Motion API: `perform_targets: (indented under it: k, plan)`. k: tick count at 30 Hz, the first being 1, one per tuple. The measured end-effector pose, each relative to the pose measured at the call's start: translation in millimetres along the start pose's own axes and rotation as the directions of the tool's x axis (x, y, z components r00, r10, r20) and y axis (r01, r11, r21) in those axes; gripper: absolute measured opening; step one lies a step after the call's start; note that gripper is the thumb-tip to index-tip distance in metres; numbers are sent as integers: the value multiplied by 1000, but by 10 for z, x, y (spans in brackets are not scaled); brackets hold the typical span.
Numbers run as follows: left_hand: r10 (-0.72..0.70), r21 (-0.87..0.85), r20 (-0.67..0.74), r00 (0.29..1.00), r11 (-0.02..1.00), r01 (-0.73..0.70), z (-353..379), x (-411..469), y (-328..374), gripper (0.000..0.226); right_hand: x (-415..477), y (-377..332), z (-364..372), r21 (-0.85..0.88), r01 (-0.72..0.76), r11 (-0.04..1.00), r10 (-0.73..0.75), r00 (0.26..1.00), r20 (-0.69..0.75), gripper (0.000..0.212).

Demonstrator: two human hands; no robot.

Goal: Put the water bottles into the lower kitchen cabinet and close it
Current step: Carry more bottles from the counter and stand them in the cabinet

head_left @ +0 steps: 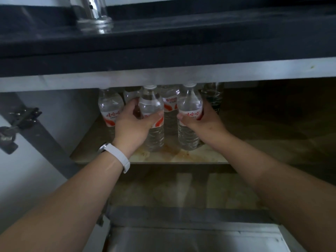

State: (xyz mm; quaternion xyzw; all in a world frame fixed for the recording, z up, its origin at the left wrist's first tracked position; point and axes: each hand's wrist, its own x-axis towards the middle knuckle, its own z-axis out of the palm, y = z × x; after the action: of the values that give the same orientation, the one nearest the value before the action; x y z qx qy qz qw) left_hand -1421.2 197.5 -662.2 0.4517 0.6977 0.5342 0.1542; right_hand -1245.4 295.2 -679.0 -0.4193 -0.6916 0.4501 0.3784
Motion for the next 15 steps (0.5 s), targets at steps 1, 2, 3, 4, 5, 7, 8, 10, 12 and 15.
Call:
perform_targets:
  k: [1, 2, 3, 4, 5, 7, 8, 10, 12, 15]
  plan:
    - [-17, -20, -9, 1000, 1000, 16, -16, -4, -7, 46, -10, 5, -4, -1, 0, 1000, 0, 1000, -8, 64]
    - [-35, -48, -16, 999, 998, 34, -28, -8, -12, 45, -21, 11, -16, -4, 0, 1000, 0, 1000, -17, 66]
    - [-49, -71, -18, 999, 996, 48, -39, -11, -19, 46, -31, 20, -25, -3, -1, 1000, 1, 1000, -27, 68]
    - [-53, -80, -14, 998, 995, 52, -47, -19, -19, 46, -42, 28, -37, -1, 2, 1000, -3, 999, -34, 69]
    - [-47, -73, -6, 999, 996, 46, -53, -24, -21, 47, -59, 29, -42, 0, 12, 1000, -12, 999, -38, 71]
    - [-19, -46, 15, 1000, 999, 20, -63, -27, -26, 48, -108, 27, -72, -12, 40, 999, -41, 998, -37, 72]
    - [-10, -40, 25, 1000, 999, 11, -63, -25, -31, 49, -140, 28, -94, -17, 52, 999, -52, 998, -33, 71]
    - [-5, -48, 44, 999, 999, 7, -62, -33, -47, 51, -215, 46, -151, -36, 72, 997, -73, 997, -19, 66]
    - [9, -58, 44, 999, 998, -6, -60, -67, -70, 54, -296, 78, -214, -104, 110, 988, -112, 994, -19, 60]
    - [61, -44, 36, 997, 997, -59, -56, -202, -101, 61, -421, 132, -308, -297, 176, 938, -191, 981, -22, 55]
